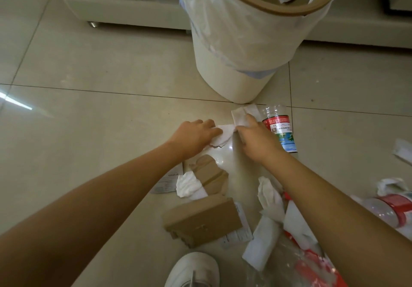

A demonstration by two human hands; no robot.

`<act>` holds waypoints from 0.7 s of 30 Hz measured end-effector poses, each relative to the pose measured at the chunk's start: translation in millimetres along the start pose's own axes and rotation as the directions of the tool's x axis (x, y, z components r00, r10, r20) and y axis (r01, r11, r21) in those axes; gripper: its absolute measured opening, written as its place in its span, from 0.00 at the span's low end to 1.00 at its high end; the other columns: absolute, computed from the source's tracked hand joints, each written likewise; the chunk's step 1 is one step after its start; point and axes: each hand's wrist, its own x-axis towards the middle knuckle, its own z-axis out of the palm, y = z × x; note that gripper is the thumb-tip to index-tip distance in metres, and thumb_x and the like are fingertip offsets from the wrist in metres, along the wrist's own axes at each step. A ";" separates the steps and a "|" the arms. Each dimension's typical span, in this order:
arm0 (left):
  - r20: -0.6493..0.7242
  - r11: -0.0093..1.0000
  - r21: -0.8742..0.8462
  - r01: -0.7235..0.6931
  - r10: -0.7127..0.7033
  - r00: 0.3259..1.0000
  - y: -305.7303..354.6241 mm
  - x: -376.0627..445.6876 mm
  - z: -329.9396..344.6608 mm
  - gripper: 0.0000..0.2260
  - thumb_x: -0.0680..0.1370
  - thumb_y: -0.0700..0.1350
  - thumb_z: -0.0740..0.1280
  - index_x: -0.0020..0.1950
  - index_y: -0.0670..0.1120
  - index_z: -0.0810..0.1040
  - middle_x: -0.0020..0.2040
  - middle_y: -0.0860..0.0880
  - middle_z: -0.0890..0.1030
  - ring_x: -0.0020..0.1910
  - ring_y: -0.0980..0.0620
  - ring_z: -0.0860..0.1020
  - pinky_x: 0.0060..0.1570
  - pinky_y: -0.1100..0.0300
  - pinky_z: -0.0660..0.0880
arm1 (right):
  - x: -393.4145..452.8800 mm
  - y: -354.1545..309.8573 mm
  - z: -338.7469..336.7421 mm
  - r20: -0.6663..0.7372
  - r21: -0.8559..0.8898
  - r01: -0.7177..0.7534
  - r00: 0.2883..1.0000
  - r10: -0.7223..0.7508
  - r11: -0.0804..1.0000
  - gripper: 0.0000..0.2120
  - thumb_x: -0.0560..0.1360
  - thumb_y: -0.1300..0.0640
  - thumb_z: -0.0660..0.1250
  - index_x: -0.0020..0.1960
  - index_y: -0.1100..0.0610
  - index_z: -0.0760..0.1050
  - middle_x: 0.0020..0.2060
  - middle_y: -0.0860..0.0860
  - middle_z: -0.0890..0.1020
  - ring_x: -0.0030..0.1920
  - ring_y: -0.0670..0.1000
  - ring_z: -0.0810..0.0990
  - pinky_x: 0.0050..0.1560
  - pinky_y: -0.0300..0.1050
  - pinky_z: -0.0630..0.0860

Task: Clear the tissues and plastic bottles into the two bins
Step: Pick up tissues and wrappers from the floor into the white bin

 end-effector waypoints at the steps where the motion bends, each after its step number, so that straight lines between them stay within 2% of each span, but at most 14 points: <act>1: -0.022 1.000 -0.007 -0.005 0.005 1.000 -0.9 -1.4 -1.8 0.17 0.78 0.44 0.62 0.68 0.51 0.71 0.63 0.46 0.74 0.51 0.44 0.77 0.37 0.55 0.71 | -1.4 1.0 2.0 -0.001 0.005 0.002 1.000 -0.002 1.000 0.17 0.76 0.61 0.61 0.64 0.54 0.72 0.71 0.57 0.60 0.57 0.60 0.72 0.53 0.54 0.76; 5: -0.146 0.994 -0.105 0.041 -0.056 0.988 -1.2 -11.4 -11.8 0.14 0.77 0.44 0.65 0.63 0.51 0.76 0.58 0.48 0.78 0.47 0.45 0.80 0.36 0.54 0.76 | -11.7 6.4 9.4 -0.025 0.069 -0.013 1.000 0.015 0.998 0.13 0.78 0.58 0.61 0.61 0.53 0.76 0.63 0.56 0.66 0.57 0.59 0.70 0.52 0.51 0.74; 8: -0.239 0.978 -0.203 0.058 -0.106 0.965 -3.3 -24.2 -16.9 0.13 0.76 0.43 0.67 0.60 0.51 0.79 0.55 0.50 0.80 0.44 0.46 0.81 0.34 0.56 0.75 | -22.7 7.2 15.8 -0.039 0.048 -0.024 0.999 0.026 0.999 0.11 0.79 0.55 0.61 0.60 0.53 0.76 0.61 0.55 0.69 0.57 0.58 0.71 0.53 0.50 0.73; 15: -0.262 0.968 -0.237 0.082 -0.145 0.954 -5.5 -69.3 -18.9 0.12 0.76 0.45 0.68 0.59 0.51 0.79 0.56 0.51 0.80 0.43 0.49 0.81 0.34 0.59 0.73 | -43.0 3.8 30.4 -0.090 0.014 0.079 0.993 -0.077 0.997 0.10 0.77 0.63 0.62 0.56 0.58 0.78 0.54 0.55 0.73 0.49 0.57 0.77 0.49 0.51 0.76; 18: -0.268 0.925 -0.338 0.175 -0.273 0.924 -8.0 -93.5 -17.2 0.12 0.76 0.46 0.68 0.59 0.52 0.79 0.56 0.52 0.80 0.46 0.50 0.80 0.37 0.58 0.74 | -45.9 -0.7 28.3 -0.167 0.141 0.076 0.985 -0.051 0.987 0.10 0.77 0.63 0.63 0.56 0.57 0.79 0.53 0.53 0.76 0.47 0.57 0.78 0.48 0.51 0.76; 21: -0.192 0.827 -0.502 0.253 -0.391 0.900 -4.0 -116.9 -11.2 0.13 0.76 0.47 0.69 0.60 0.53 0.79 0.56 0.52 0.80 0.50 0.52 0.79 0.45 0.55 0.75 | -51.3 -17.9 21.6 -0.308 0.312 0.224 0.943 -0.125 0.923 0.10 0.77 0.64 0.63 0.54 0.57 0.79 0.51 0.52 0.77 0.45 0.52 0.77 0.46 0.50 0.76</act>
